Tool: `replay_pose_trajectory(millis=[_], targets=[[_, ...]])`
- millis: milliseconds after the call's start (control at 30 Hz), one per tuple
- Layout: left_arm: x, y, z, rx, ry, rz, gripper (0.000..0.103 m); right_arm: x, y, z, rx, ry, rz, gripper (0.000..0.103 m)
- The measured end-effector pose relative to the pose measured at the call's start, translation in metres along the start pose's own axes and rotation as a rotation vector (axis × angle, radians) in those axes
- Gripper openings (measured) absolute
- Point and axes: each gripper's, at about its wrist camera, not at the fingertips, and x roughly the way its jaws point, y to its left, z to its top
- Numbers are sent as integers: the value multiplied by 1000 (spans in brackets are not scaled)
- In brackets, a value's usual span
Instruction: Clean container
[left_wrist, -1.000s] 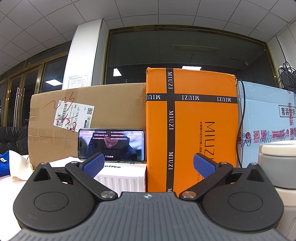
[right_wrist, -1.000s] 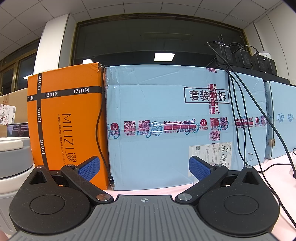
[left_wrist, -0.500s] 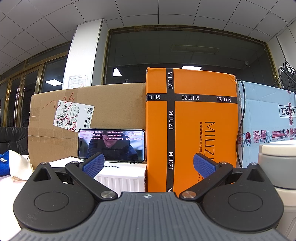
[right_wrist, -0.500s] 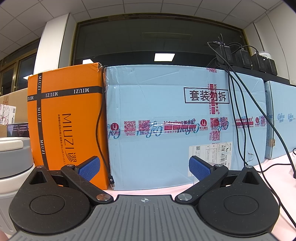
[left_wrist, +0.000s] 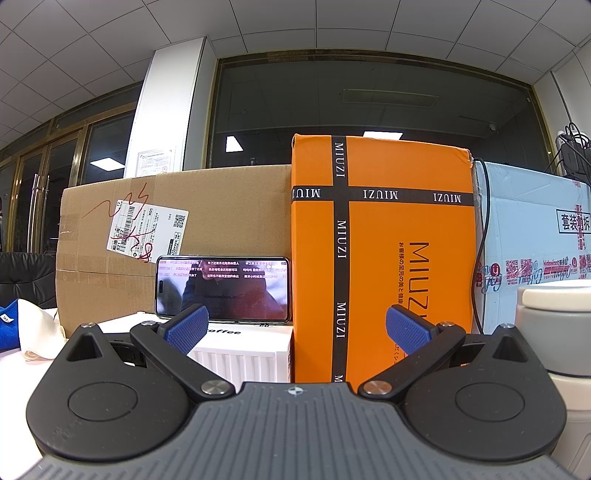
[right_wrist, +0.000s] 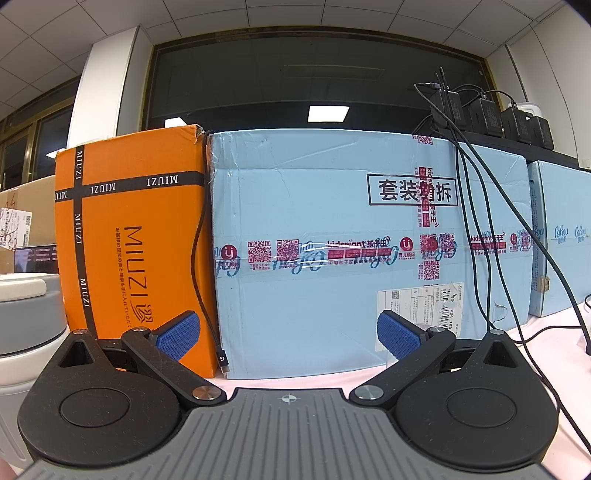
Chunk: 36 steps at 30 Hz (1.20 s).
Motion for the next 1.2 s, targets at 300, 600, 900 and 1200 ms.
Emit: replay_pose_trajectory(millis=[300, 600, 900, 1200], targets=[[0, 0, 0, 0, 0, 0, 103, 1, 0, 0, 2, 1, 0, 103], [1, 0, 0, 0, -1, 0, 103, 1, 0, 0, 1, 5, 5, 103], [0, 0, 0, 0, -1, 0, 103, 1, 0, 0, 3, 5, 5, 103], [0, 0, 0, -1, -2, 0, 103, 1, 0, 0, 3, 7, 7, 103]])
